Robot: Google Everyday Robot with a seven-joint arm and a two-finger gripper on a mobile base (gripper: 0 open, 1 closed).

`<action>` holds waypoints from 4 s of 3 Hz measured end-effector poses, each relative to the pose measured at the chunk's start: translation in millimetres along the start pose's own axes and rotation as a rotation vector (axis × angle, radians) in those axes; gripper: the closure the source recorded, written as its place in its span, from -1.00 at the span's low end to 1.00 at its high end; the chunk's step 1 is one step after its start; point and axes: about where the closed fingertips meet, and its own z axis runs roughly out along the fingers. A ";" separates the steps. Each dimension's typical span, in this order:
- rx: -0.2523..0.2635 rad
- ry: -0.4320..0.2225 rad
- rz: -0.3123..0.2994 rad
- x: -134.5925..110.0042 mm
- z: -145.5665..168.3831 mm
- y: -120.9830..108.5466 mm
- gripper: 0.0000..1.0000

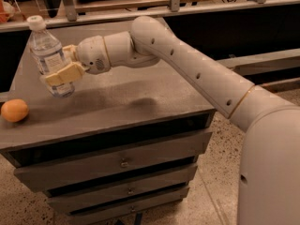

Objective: Move blue plastic bottle near orange

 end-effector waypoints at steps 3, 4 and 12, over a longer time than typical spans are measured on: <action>-0.057 0.017 0.019 20.8 37.6 15.7 1.00; -0.081 0.008 0.023 25.2 47.0 15.8 1.00; -0.078 0.021 -0.063 14.7 18.5 4.9 -1.00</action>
Offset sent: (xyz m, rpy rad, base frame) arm -0.0334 0.0244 -0.0191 -0.0231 0.0374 0.0362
